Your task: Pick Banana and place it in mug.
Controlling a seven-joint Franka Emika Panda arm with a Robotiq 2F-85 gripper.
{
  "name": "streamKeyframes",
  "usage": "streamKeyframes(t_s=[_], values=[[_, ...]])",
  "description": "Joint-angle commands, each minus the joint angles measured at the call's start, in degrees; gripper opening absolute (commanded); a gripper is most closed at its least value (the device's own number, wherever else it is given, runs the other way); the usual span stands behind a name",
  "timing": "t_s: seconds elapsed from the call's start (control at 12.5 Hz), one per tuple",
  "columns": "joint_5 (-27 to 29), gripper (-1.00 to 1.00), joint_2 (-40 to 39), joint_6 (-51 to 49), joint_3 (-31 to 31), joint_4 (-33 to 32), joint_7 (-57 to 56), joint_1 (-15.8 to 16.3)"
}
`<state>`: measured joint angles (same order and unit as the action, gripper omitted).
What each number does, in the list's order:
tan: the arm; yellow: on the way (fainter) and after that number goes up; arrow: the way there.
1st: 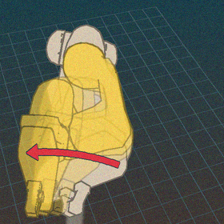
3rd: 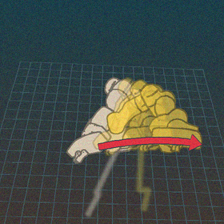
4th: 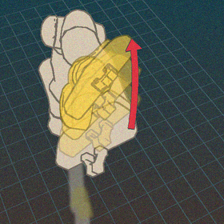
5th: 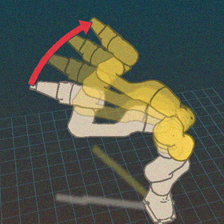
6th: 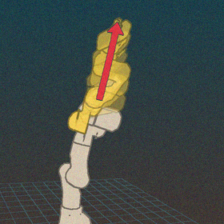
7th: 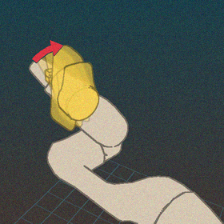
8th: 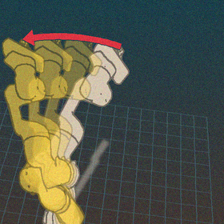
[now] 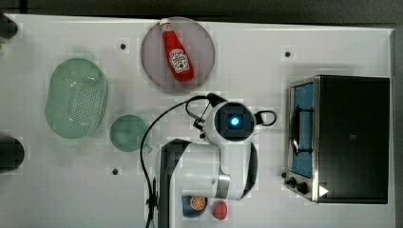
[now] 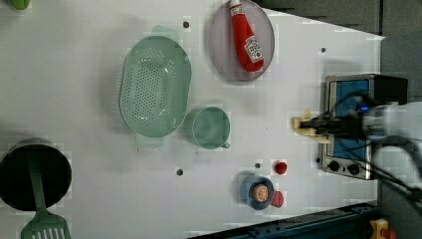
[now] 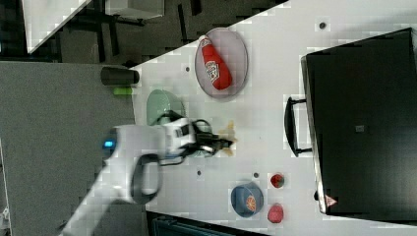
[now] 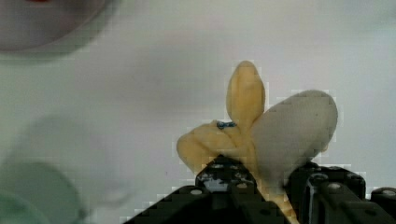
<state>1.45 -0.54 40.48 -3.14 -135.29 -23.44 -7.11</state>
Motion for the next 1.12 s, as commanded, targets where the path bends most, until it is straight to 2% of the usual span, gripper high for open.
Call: streamKeyframes(t_s=[0.08, 0.24, 0.48, 0.96, 1.12], values=[[-0.67, -0.42, 7.15, -9.51, -0.08, 5.74, -1.12, 0.55], [-0.66, -0.42, 10.31, -14.43, -1.16, 8.25, -1.11, 0.74], [-0.65, -0.42, 13.07, -14.94, -5.18, 8.72, -0.91, 1.50], [-0.35, -0.42, 11.27, -15.70, -19.70, 8.69, 0.13, 2.68], [-0.32, -0.42, 10.00, -15.69, -22.96, 8.67, 8.05, 2.74]])
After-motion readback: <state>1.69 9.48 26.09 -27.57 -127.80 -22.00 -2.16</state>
